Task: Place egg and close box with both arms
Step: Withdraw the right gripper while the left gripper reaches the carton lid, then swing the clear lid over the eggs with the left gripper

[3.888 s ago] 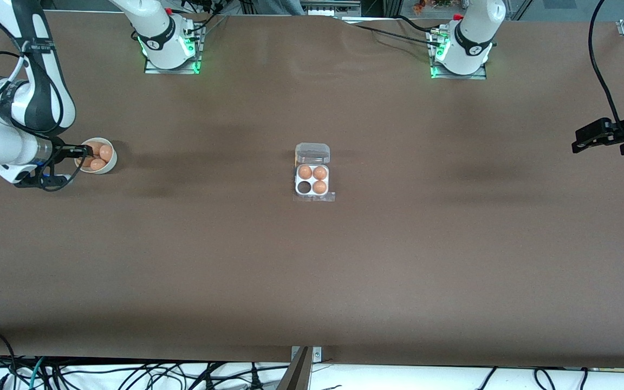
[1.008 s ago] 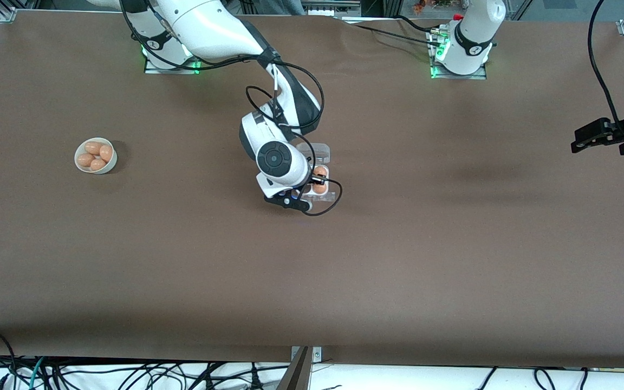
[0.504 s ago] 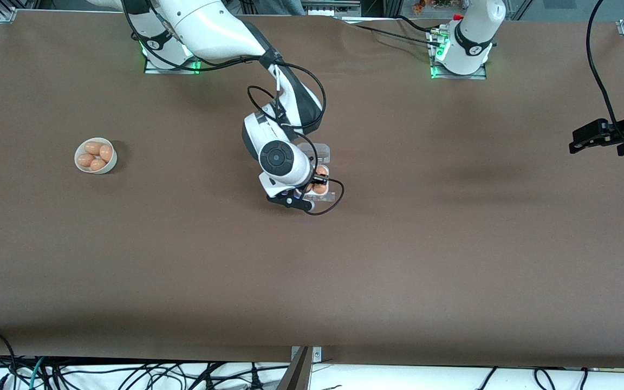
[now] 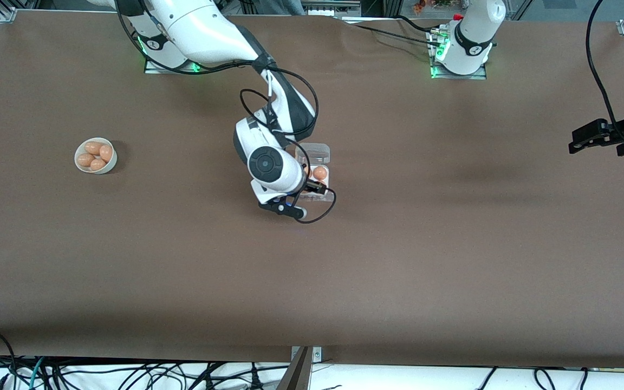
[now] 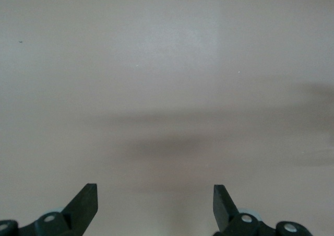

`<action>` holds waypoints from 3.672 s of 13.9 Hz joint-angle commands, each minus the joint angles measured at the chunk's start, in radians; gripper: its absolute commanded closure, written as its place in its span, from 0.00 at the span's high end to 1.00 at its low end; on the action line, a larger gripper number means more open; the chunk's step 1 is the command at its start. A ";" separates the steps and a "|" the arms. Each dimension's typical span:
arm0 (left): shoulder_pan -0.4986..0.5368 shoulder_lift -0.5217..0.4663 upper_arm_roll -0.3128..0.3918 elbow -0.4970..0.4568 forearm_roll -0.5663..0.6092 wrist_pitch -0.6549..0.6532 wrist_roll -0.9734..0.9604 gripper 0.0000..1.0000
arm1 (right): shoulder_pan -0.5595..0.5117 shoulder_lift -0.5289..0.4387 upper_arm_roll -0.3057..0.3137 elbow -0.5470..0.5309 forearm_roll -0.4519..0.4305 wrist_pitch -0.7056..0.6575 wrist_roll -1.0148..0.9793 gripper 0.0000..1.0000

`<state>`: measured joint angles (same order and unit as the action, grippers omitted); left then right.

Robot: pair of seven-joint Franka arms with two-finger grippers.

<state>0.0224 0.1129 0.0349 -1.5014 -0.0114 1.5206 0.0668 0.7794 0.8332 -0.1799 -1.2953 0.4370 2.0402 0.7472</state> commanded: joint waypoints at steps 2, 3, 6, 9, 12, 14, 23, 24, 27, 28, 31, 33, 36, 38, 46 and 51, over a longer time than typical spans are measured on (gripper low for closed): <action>-0.080 0.025 -0.021 0.021 -0.087 -0.017 -0.201 0.80 | -0.080 -0.014 0.002 0.030 0.008 -0.018 -0.014 1.00; -0.125 0.034 -0.023 0.021 -0.093 -0.017 -0.273 0.78 | -0.095 -0.025 -0.003 0.030 0.002 -0.018 -0.028 1.00; -0.222 0.066 -0.024 0.021 -0.152 -0.017 -0.367 0.60 | -0.098 -0.061 -0.084 0.025 -0.046 -0.043 -0.069 1.00; -0.262 0.091 -0.024 0.021 -0.277 -0.074 -0.372 0.29 | -0.098 -0.086 -0.179 0.025 -0.057 -0.152 -0.176 1.00; -0.320 0.142 -0.024 0.021 -0.334 -0.117 -0.386 0.09 | -0.098 -0.111 -0.269 0.022 -0.060 -0.218 -0.304 1.00; -0.401 0.195 -0.024 0.023 -0.346 -0.114 -0.442 0.07 | -0.098 -0.132 -0.329 0.022 -0.067 -0.271 -0.342 1.00; -0.585 0.434 -0.029 0.024 -0.510 -0.076 -0.499 0.06 | -0.581 -0.616 0.109 -0.316 -0.402 -0.273 -0.502 1.00; -0.602 0.457 -0.029 0.024 -0.518 -0.054 -0.501 0.06 | -0.627 -0.681 0.129 -0.358 -0.402 -0.273 -0.502 1.00; -0.660 0.516 -0.029 0.024 -0.519 0.036 -0.542 0.06 | -0.700 -0.795 0.140 -0.407 -0.408 -0.311 -0.593 1.00; -0.673 0.530 -0.029 0.024 -0.519 0.055 -0.547 0.06 | -0.712 -0.805 0.140 -0.398 -0.414 -0.337 -0.620 1.00; -0.708 0.556 -0.029 0.024 -0.536 0.085 -0.564 0.06 | -0.724 -0.847 0.140 -0.352 -0.449 -0.435 -0.644 1.00; -0.728 0.570 -0.029 0.024 -0.538 0.122 -0.582 0.06 | -0.746 -0.847 0.142 -0.329 -0.449 -0.459 -0.695 1.00; -0.745 0.585 -0.029 0.023 -0.538 0.186 -0.622 0.06 | -0.746 -0.838 0.142 -0.331 -0.452 -0.399 -0.701 1.00; -0.745 0.588 -0.029 0.023 -0.538 0.216 -0.631 0.06 | -0.747 -0.841 0.142 -0.331 -0.454 -0.396 -0.698 1.00; -0.736 0.594 -0.021 0.029 -0.532 0.303 -0.660 0.12 | -0.775 -0.838 0.155 -0.328 -0.434 -0.396 -0.697 1.00; -0.701 0.602 -0.004 0.088 -0.522 0.303 -0.659 0.13 | -0.775 -0.826 0.154 -0.323 -0.436 -0.393 -0.704 1.00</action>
<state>-0.6989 0.6983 0.0273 -1.4647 -0.5189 1.8320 -0.5837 0.0225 0.0004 -0.0406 -1.6345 -0.0019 1.6466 0.0592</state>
